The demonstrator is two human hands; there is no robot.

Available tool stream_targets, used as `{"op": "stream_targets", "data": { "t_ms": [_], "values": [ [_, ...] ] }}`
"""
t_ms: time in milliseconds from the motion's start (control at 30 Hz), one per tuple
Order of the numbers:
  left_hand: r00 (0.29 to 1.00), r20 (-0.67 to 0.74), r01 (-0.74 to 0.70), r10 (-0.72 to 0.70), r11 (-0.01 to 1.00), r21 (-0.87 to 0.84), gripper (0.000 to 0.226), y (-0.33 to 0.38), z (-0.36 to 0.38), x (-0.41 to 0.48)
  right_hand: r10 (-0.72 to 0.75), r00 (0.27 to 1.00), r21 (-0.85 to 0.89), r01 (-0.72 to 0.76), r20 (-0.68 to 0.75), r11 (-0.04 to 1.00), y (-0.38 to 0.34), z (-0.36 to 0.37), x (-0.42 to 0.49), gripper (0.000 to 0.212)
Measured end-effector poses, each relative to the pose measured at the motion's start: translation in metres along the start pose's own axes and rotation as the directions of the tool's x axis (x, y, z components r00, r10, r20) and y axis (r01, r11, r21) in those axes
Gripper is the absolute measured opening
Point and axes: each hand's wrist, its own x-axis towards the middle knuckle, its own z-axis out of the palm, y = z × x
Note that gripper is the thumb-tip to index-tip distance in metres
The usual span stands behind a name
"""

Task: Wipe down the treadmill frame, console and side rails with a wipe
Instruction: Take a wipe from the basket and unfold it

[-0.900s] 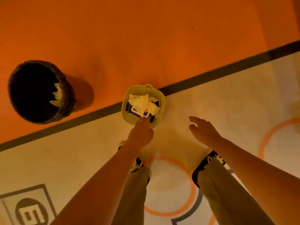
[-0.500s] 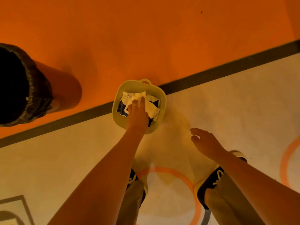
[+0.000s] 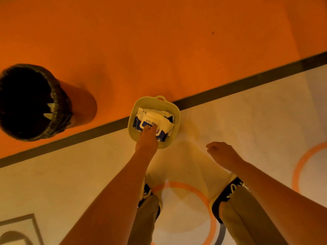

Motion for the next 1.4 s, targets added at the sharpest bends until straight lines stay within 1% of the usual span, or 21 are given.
{"op": "stream_targets", "data": {
  "t_ms": [133,233,333,400,467,533,600,667,733,800,867,933,1000,1067,1233,1300,1367,1400],
  "values": [
    [0.999,-0.037,-0.016,0.012,0.992,-0.124,0.048,0.009,-0.043,-0.043,0.014,0.999,0.05,-0.016,0.045,0.999,-0.024,-0.015,-0.047,0.033],
    [0.997,-0.067,-0.054,0.039,0.972,-0.231,0.044,0.022,-0.081,-0.081,0.019,0.999,0.134,-0.024,0.042,0.991,-0.039,-0.029,-0.09,0.03],
    [0.992,-0.103,-0.098,0.072,0.957,-0.273,0.038,0.037,-0.124,-0.125,0.027,0.999,0.207,-0.031,0.022,0.978,-0.057,-0.05,-0.143,0.026],
    [0.986,-0.112,-0.154,0.125,0.941,-0.302,0.037,0.05,-0.154,-0.16,0.03,1.0,0.267,-0.029,-0.002,0.963,-0.071,-0.066,-0.183,0.022],
    [0.975,-0.136,-0.211,0.174,0.915,-0.344,0.036,0.066,-0.187,-0.197,0.018,0.999,0.343,-0.002,-0.043,0.939,-0.083,-0.082,-0.22,0.025],
    [0.968,-0.151,-0.247,0.203,0.885,-0.395,0.033,0.085,-0.223,-0.238,0.014,0.995,0.457,0.032,-0.098,0.889,-0.099,-0.098,-0.261,0.02],
    [0.955,-0.169,-0.293,0.243,0.855,-0.429,0.025,0.102,-0.257,-0.28,-0.006,0.987,0.565,0.095,-0.158,0.819,-0.117,-0.113,-0.305,0.019],
    [0.941,-0.18,-0.338,0.286,0.804,-0.489,0.026,0.117,-0.289,-0.323,-0.031,0.979,0.668,0.161,-0.202,0.726,-0.135,-0.128,-0.352,0.022],
    [0.934,-0.186,-0.357,0.305,0.768,-0.533,0.025,0.13,-0.322,-0.364,-0.052,0.965,0.697,0.222,-0.257,0.681,-0.154,-0.143,-0.399,0.021],
    [0.92,-0.195,-0.39,0.341,0.741,-0.547,0.024,0.14,-0.354,-0.403,-0.072,0.95,0.678,0.267,-0.302,0.685,-0.172,-0.157,-0.445,0.019],
    [0.896,-0.204,-0.439,0.393,0.726,-0.529,0.03,0.151,-0.384,-0.44,-0.083,0.93,0.647,0.311,-0.358,0.696,-0.187,-0.17,-0.487,0.022],
    [0.865,-0.202,-0.489,0.459,0.684,-0.541,0.029,0.163,-0.413,-0.481,-0.088,0.891,0.624,0.379,-0.445,0.683,-0.201,-0.181,-0.529,0.024],
    [0.817,-0.191,-0.539,0.544,0.604,-0.587,0.031,0.173,-0.439,-0.521,-0.109,0.83,0.586,0.472,-0.546,0.658,-0.219,-0.19,-0.57,0.022],
    [0.772,-0.17,-0.563,0.613,0.535,-0.63,0.033,0.186,-0.459,-0.557,-0.12,0.78,0.566,0.541,-0.614,0.622,-0.235,-0.195,-0.609,0.021],
    [0.63,-0.19,-0.663,0.753,0.393,-0.637,0.04,0.215,-0.493,-0.627,-0.122,0.669,0.557,0.693,-0.733,0.458,-0.256,-0.206,-0.689,0.022],
    [0.581,-0.197,-0.694,0.79,0.353,-0.628,0.044,0.227,-0.503,-0.646,-0.1,0.599,0.513,0.749,-0.794,0.419,-0.255,-0.214,-0.711,0.02],
    [0.554,-0.212,-0.715,0.805,0.33,-0.617,0.047,0.241,-0.509,-0.661,-0.071,0.524,0.453,0.79,-0.849,0.412,-0.25,-0.223,-0.727,0.023],
    [0.54,-0.219,-0.721,0.812,0.313,-0.618,0.044,0.248,-0.511,-0.668,-0.061,0.487,0.421,0.806,-0.871,0.416,-0.247,-0.227,-0.734,0.025]
  ]
}}
